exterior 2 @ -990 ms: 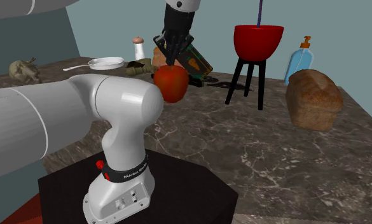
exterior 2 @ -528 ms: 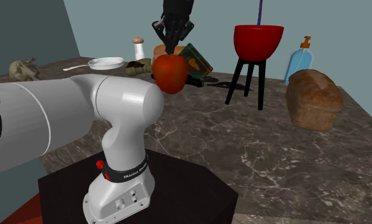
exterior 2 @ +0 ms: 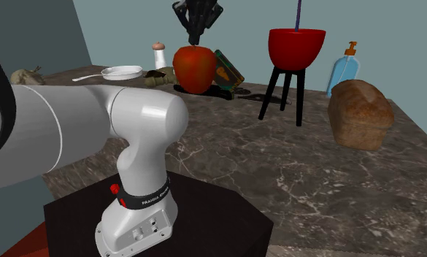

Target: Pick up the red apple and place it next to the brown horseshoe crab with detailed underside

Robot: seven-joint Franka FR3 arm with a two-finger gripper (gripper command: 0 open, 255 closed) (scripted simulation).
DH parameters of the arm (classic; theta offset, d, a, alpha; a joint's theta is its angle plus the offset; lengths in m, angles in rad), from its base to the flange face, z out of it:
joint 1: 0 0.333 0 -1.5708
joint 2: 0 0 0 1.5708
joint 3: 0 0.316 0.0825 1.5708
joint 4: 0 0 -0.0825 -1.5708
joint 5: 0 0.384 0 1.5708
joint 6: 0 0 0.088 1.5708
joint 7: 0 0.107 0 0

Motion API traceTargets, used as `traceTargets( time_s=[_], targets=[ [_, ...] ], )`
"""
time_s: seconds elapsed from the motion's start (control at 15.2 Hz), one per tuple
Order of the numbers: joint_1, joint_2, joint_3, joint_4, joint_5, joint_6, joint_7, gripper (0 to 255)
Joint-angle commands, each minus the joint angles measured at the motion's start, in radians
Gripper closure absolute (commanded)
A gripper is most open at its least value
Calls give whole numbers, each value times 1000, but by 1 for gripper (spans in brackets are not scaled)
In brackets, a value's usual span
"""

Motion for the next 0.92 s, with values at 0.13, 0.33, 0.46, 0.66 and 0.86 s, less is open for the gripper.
traceTargets(
  time_s=[0.13,0.33,0.46,0.66,0.86],
  targets=[
    [14,31,11,65,13,-32,11,255],
    [24,55,19,115,22,-56,19,255],
    [31,71,23,149,28,-72,25,255],
    [41,97,30,202,36,-97,33,255],
    [51,123,35,255,44,-122,41,255]
  ],
)
